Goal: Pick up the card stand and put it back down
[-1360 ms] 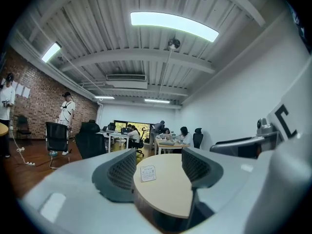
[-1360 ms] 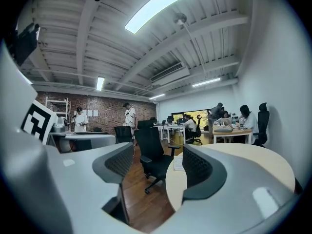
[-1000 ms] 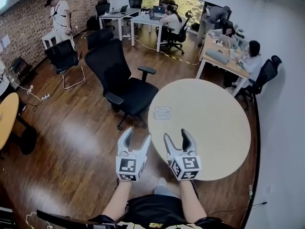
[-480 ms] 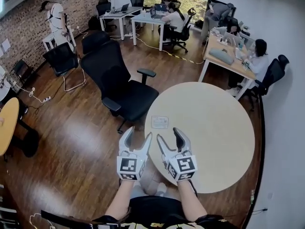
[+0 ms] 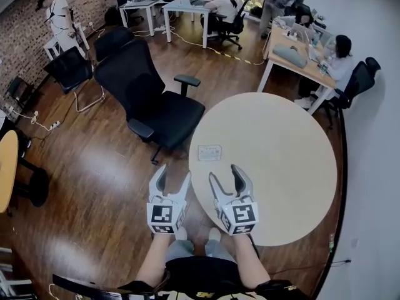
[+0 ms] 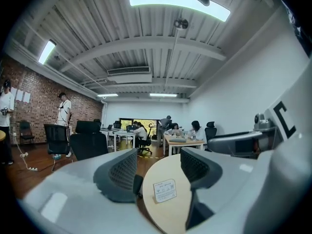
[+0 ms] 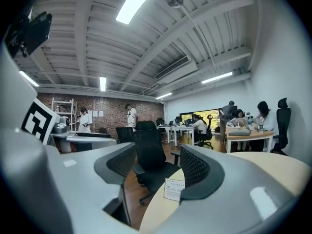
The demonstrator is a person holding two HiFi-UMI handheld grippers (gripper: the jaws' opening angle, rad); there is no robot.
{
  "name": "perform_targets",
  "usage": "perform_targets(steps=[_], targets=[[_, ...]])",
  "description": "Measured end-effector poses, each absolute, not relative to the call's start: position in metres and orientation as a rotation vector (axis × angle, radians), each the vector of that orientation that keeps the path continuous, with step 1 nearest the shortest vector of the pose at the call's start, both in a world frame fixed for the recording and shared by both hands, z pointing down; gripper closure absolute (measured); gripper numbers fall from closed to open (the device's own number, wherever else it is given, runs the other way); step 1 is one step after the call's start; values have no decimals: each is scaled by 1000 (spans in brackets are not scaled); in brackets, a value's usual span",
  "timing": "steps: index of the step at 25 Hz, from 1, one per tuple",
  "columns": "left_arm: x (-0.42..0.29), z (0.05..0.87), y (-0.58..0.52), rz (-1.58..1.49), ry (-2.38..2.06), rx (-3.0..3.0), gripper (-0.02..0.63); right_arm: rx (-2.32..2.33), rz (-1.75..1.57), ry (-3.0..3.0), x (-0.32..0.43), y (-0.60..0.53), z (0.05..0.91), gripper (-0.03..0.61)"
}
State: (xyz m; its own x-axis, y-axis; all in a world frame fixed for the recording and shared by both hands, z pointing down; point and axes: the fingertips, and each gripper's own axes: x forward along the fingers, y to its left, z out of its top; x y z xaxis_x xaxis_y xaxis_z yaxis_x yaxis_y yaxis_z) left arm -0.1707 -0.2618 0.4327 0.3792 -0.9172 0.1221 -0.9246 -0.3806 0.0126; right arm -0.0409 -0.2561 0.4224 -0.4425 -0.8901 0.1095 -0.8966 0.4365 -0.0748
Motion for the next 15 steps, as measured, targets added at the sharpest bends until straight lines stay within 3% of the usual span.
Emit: perform_targets(steps=[15], targets=[[-164,550,-274,306,-1515,2458,327,1637,460,-2439,-23,-258,549,295]])
